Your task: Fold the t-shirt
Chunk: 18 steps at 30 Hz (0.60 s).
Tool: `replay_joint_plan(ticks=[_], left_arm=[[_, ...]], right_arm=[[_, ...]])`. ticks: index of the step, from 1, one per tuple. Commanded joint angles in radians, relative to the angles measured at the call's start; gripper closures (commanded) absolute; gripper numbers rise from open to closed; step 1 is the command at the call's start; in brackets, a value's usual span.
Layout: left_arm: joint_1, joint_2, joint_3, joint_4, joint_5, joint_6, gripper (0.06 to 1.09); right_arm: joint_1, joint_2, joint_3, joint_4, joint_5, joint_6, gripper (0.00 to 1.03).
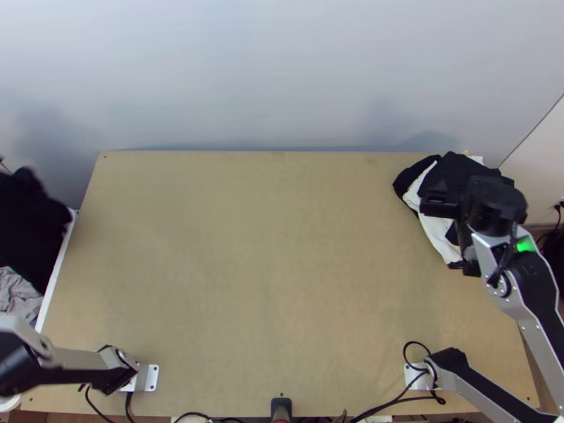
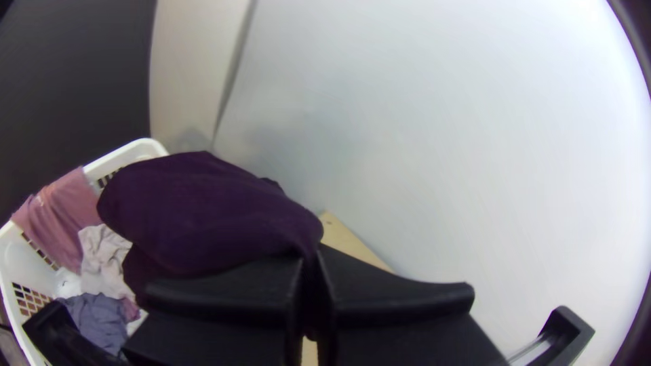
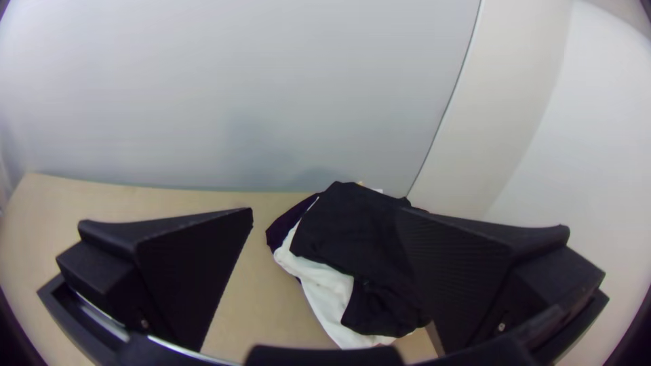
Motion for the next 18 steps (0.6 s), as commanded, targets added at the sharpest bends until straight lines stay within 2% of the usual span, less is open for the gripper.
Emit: replay_joint_plan(ticks=[1,4,8,18], left_arm=[[-0.348,-0.234,-0.037,-0.046,0.01,-0.068,1.05],[-0.598,-0.279,-0.098,-0.043,-0.06,-0.113,1.05],[-0.877,-0.285,-0.213,-0.019,-0.185,-0.119,1.05],[-1.342,-0.196,-0.344,0.096,-0.307,-0.164,1.05]], right_arm=[[-0.007,-0.056,0.018,-0.001,0.002,0.007,0.04],[-0.018,-0.074,0.015,0.011,0.004,-0.003,0.04],[-0.041,-0.09,0.018,0.034,0.004,-0.063,0.04],[-0.079,-0.136,-0.011,0.045,0.004,-0.063,0.04]])
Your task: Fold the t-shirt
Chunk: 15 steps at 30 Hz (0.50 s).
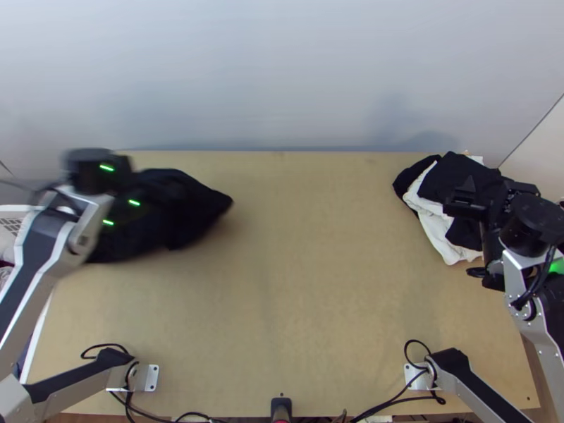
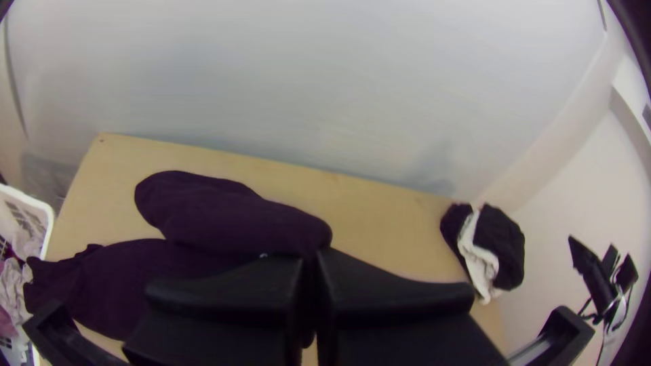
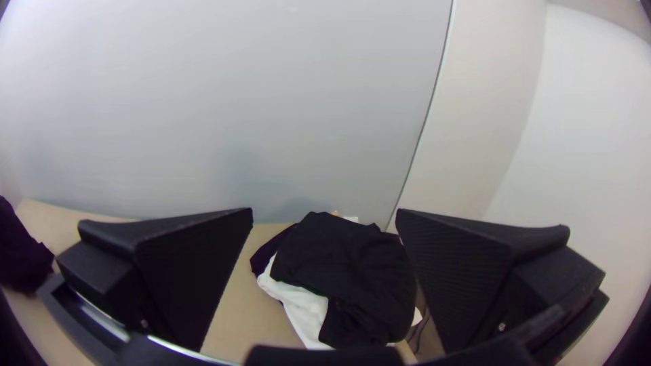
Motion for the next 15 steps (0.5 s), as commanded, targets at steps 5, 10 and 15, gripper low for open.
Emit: replay_joint_plan(ticks=[5,10,15], left_arm=[[-0.509,0.193,0.023,0.075,-0.115,-0.01,1.05],[-0.661,0.359,0.182,0.076,-0.15,0.019,1.05],[-0.804,0.537,0.307,0.081,-0.179,0.022,1.05]], right_arm=[[-0.05,-0.056,-0.051,0.004,0.001,-0.006,0.04],[-0.093,-0.063,-0.055,0.006,-0.001,0.001,0.04],[-0.15,-0.072,-0.057,0.019,-0.001,0.01,0.04]])
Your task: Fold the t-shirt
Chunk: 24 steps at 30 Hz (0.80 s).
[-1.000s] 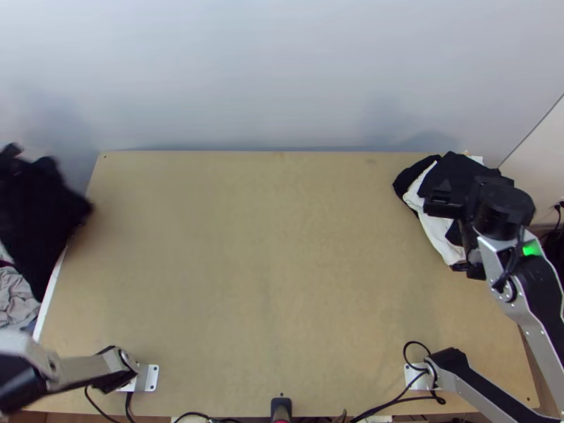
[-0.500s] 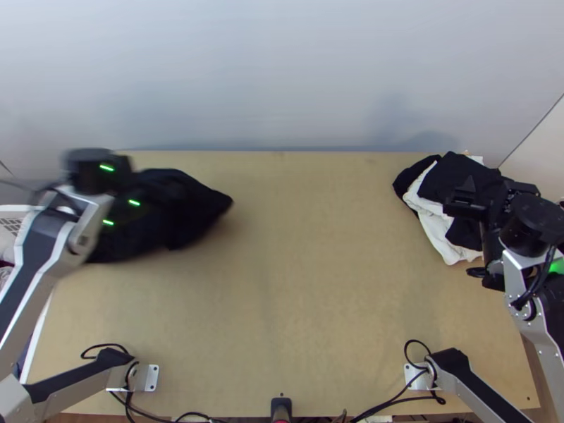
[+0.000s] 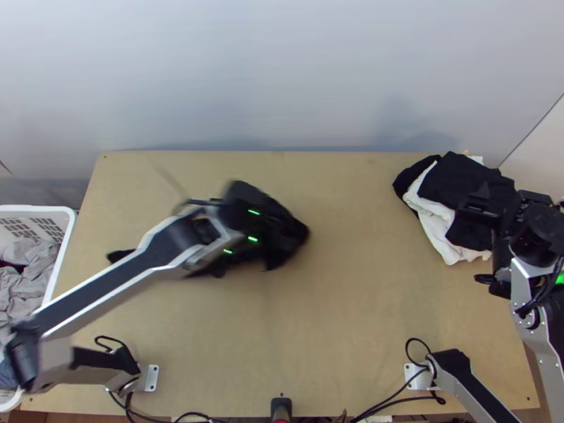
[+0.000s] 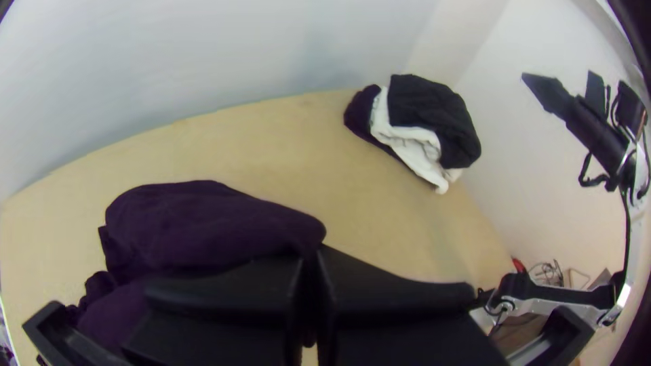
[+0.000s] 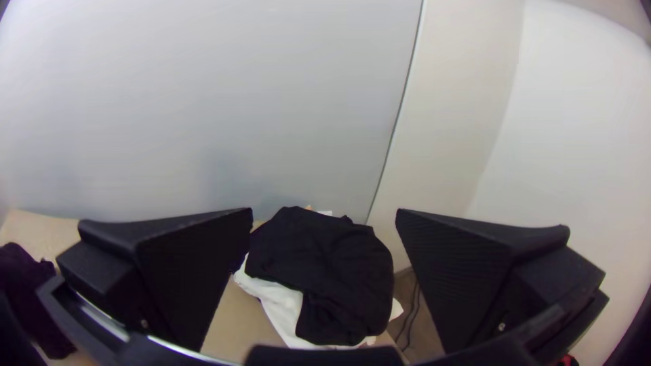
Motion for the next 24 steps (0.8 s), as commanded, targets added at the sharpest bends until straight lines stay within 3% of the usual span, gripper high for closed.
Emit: replay_joint_plan(ticks=[1,6,7,11,14,19,24], left_arm=[[-0.232,0.233,0.158,0.013,-0.041,0.014,1.05],[-0.35,0.322,0.17,0.034,-0.039,0.02,1.04],[-0.364,0.327,0.175,0.044,-0.039,0.017,0.95],[-0.373,0.345,0.248,-0.001,-0.035,0.0,0.34],[-0.353,0.381,0.38,-0.173,-0.036,-0.002,0.14],[-0.236,0.292,0.393,-0.279,-0.039,-0.038,0.11],[-0.029,0.118,0.204,-0.268,-0.044,-0.049,0.11]], right_arm=[[-0.071,-0.014,-0.009,0.012,-0.001,0.015,0.04],[-0.107,-0.017,-0.034,0.019,-0.001,0.03,0.04],[-0.109,-0.017,-0.04,0.022,-0.001,0.03,0.04],[-0.115,-0.007,-0.051,0.043,-0.001,0.03,0.04],[-0.117,0.012,-0.051,0.051,-0.002,0.032,0.04],[-0.098,0.038,-0.048,0.051,-0.004,0.049,0.04],[-0.072,0.056,-0.043,0.051,-0.015,0.05,0.04]])
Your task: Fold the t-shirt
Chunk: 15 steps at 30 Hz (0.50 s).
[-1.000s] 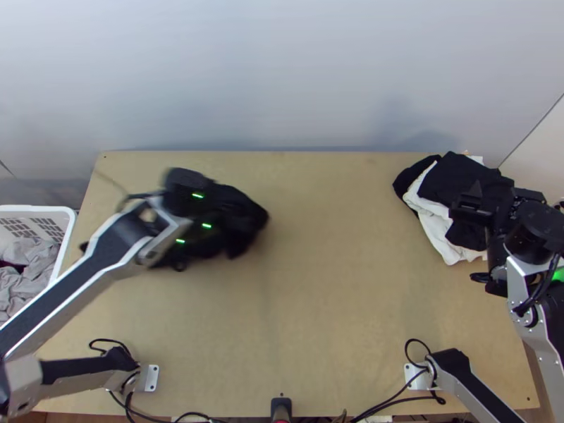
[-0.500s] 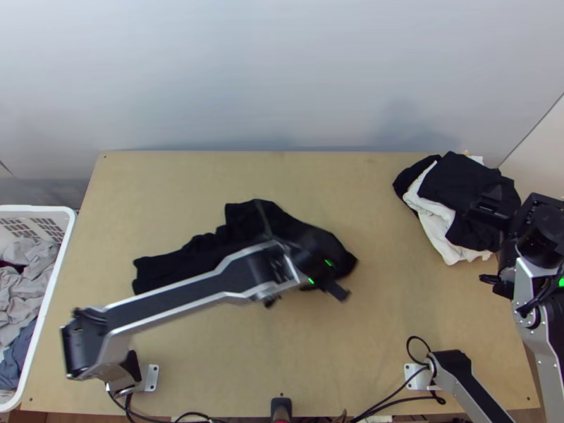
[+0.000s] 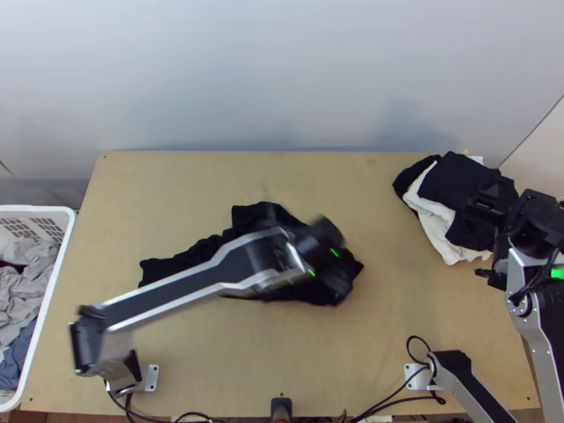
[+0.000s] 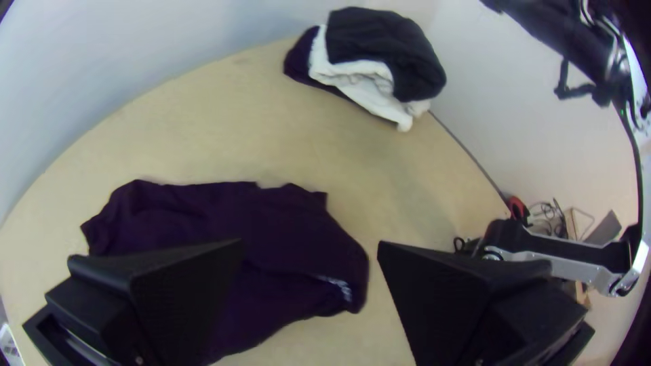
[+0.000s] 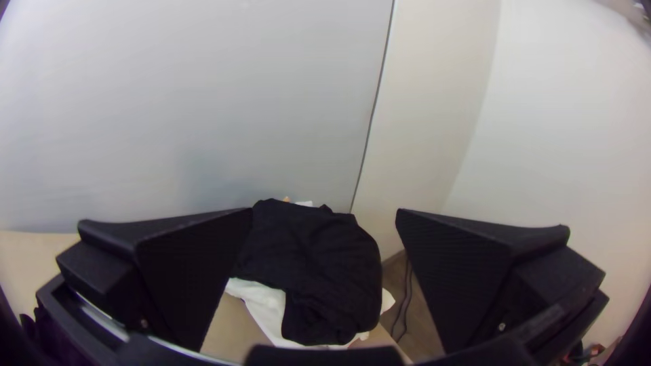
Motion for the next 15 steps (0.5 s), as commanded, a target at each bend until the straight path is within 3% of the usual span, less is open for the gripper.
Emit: replay_joint_plan(ticks=[1,8,12,15], left_arm=[[0.234,-0.174,-0.175,-0.037,-0.004,-0.015,0.11],[0.454,-0.275,-0.471,0.067,-0.004,0.019,0.11],[0.514,-0.267,-0.537,0.081,0.004,0.025,0.11],[0.52,-0.256,-0.586,0.105,0.006,0.037,0.11]], right_arm=[[0.031,0.028,0.0,0.001,-0.026,0.007,0.04],[0.091,0.052,-0.009,-0.022,-0.106,0.008,0.07],[0.118,0.078,0.005,-0.08,-0.195,0.091,0.07],[0.155,0.09,0.002,-0.087,-0.212,0.094,0.07]])
